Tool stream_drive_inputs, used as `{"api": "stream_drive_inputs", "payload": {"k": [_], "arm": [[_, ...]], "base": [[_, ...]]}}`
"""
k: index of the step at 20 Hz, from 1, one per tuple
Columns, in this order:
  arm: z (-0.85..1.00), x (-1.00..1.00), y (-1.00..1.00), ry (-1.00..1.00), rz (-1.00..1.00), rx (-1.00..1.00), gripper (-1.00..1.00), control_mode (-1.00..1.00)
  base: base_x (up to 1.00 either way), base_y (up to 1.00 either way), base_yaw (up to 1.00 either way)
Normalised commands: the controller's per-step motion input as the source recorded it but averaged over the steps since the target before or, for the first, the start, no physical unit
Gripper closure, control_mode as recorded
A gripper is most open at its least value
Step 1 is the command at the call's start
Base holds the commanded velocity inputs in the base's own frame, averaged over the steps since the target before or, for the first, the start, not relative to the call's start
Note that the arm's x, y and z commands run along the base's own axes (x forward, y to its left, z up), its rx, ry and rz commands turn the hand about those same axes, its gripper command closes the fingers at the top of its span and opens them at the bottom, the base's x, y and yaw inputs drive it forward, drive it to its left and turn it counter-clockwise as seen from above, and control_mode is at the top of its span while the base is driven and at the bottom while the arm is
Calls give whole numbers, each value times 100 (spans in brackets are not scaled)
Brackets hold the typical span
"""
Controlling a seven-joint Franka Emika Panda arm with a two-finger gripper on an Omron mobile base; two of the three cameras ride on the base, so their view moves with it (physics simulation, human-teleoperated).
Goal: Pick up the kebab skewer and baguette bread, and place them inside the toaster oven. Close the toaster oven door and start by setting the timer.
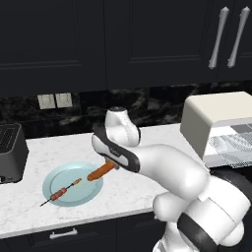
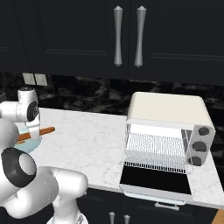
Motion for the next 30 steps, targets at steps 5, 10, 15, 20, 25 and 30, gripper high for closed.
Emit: {"api": "stream_drive_inputs", "payload": {"k": [5,10,15,20,25,30], "arm": [[49,-18,-100,-1,-19,0,100,-100],[46,-26,-100,-9,-23,0,100,-100],[56,-41,-100,-6,-25,0,100,-100],[60,-59,-92,-11,-24,0,100,-100],[63,-61,-87,-14,-19,0,100,-100],[27,-72,-96,-12,-16,0,100,-100]], "base": [[0,0,0],[0,0,0],[0,0,0],[0,0,0],[0,0,0],[0,0,0]]}}
